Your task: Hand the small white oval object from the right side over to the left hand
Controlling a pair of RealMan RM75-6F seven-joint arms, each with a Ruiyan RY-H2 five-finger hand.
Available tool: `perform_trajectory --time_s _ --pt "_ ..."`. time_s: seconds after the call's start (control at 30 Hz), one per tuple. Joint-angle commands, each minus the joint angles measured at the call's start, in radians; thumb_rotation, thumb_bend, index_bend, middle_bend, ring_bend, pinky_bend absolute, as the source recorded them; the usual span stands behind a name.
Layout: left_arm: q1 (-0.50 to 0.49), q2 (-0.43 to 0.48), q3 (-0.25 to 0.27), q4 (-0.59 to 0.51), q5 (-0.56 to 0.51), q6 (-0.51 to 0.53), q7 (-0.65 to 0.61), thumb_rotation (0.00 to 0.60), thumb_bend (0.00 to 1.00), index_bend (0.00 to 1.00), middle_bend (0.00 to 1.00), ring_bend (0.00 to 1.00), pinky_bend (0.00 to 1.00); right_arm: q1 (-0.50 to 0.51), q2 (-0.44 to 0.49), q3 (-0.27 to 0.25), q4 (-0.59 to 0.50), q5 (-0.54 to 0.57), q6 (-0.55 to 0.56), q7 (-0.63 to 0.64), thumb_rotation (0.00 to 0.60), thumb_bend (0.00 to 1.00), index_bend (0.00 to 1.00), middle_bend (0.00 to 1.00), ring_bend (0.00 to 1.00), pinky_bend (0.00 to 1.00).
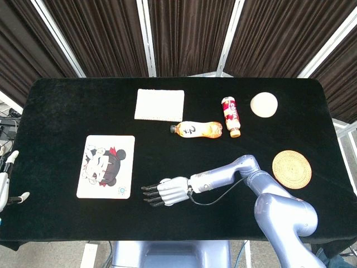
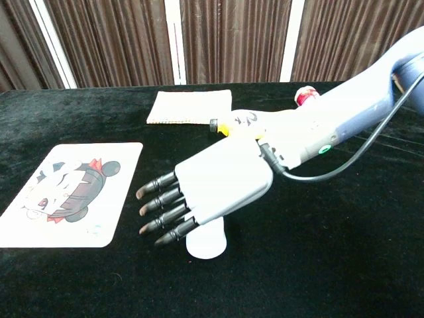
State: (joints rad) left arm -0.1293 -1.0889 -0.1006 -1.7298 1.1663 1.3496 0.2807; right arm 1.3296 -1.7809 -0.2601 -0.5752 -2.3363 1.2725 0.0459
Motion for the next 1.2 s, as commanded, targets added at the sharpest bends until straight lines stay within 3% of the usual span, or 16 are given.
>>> perform_trajectory --time_s 0.03,0.3,0.53,0.7,0.9,1.07,1.2 --pt "-0.001 -0.003 0.006 -0.001 0.015 0.004 0.003 0.6 0.0 0.0 0.0 0.0 0.0 -0.034 0.089 0.009 -0.06 0.042 0.084 -0.047 0.6 0.0 0.0 0.0 0.0 0.0" --pt "-0.017 -0.012 0.025 0.005 0.145 0.035 -0.011 0.6 0.0 0.0 0.0 0.0 0.0 -0.188 0.394 0.074 -0.393 0.235 0.135 -0.199 0.6 0.0 0.0 0.0 0.0 0.0" --pt "-0.117 -0.014 0.023 0.034 0.346 -0.004 -0.035 0.6 0.0 0.0 0.0 0.0 0.0 -0.497 0.621 0.127 -0.65 0.575 0.204 -0.237 0.6 0.0 0.0 0.0 0.0 0.0" --pt "-0.238 -0.037 0.039 0.1 0.523 -0.089 -0.062 0.6 0.0 0.0 0.0 0.0 0.0 -0.686 0.732 0.115 -0.884 0.781 0.199 -0.252 0.6 0.0 0.0 0.0 0.0 0.0" --pt "-0.376 -0.114 0.086 0.223 0.698 -0.186 -0.154 0.6 0.0 0.05 0.01 0.0 0.0 -0.832 0.781 0.093 -1.069 0.9 0.207 -0.245 0.6 0.0 0.0 0.0 0.0 0.0" --pt "-0.502 -0.221 0.125 0.352 0.85 -0.228 -0.194 0.6 0.0 0.16 0.07 0.05 0.02 -0.929 0.775 0.07 -1.06 0.903 0.222 -0.184 0.6 0.0 0.0 0.0 0.0 0.0" --pt "-0.59 -0.308 0.133 0.424 0.882 -0.297 -0.221 0.6 0.0 0.19 0.06 0.07 0.06 -0.999 0.77 0.077 -1.076 0.915 0.255 -0.143 0.6 0.0 0.0 0.0 0.0 0.0"
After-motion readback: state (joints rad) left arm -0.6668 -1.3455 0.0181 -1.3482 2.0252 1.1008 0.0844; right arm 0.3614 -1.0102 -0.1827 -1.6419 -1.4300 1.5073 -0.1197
